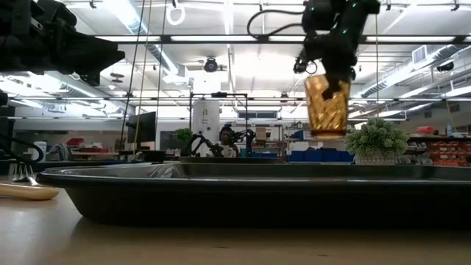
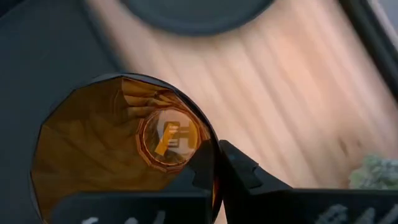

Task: Pick and place plate/cup/fork/spoon on tray
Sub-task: Put the brown cup on the top right of the black tray

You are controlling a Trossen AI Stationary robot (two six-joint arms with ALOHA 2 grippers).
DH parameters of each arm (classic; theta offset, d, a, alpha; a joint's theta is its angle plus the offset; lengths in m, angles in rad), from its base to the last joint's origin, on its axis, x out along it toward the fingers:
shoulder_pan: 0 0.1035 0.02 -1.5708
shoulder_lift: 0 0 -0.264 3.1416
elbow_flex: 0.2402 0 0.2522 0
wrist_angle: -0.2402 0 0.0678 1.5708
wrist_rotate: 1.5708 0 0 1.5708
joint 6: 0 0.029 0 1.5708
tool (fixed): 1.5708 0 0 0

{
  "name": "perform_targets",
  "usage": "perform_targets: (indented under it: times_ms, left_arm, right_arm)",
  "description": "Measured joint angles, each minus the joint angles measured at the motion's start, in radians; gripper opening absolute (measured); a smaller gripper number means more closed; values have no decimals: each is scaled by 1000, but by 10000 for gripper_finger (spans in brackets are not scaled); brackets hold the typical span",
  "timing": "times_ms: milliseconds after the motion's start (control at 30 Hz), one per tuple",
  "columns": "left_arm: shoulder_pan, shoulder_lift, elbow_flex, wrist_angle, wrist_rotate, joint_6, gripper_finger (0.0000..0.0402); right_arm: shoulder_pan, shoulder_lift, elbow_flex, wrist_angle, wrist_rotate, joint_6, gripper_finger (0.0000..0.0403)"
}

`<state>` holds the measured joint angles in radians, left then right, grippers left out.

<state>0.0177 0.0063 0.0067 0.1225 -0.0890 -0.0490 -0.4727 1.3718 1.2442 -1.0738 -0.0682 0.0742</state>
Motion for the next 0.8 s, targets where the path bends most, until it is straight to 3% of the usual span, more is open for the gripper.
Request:
perform_targets:
  times_ms: [167,400,800]
  left_arm:
    - [0,0,0,0,0,0,142]
    - [0,0,0,0,0,0,142]
    - [0,0,0,0,0,0,142]
  right_arm:
    - [62,-69,-64,-75,-3,53,13]
    - [137,-211,-266,-42,26,186,13]
    - [139,-299,-475,-1,49,301,31]
